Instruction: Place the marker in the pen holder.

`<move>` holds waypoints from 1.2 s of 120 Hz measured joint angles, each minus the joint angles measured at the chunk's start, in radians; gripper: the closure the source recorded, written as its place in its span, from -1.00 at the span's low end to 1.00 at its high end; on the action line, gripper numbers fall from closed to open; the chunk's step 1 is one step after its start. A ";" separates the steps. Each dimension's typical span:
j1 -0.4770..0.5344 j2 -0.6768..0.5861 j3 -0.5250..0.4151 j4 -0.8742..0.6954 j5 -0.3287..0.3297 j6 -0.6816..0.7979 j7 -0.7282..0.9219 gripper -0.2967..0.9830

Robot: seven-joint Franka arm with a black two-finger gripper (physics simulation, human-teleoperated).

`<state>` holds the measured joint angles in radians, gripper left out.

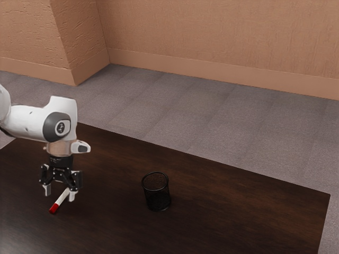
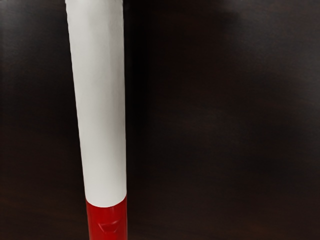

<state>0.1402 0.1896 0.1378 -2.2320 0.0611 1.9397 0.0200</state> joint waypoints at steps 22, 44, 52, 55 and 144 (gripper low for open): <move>0.020 0.085 0.000 0.084 -0.012 0.045 0.071 -0.54; 0.045 0.130 0.000 0.120 -0.043 0.061 0.133 -0.54; 0.061 0.144 0.000 0.129 -0.049 0.064 0.154 -0.54; 0.064 0.148 0.000 0.132 -0.051 0.065 0.162 -0.54; 0.065 0.198 -0.001 0.221 -0.088 0.019 0.289 0.51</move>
<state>0.2055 0.3872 0.1365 -2.0114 -0.0270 1.9584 0.3087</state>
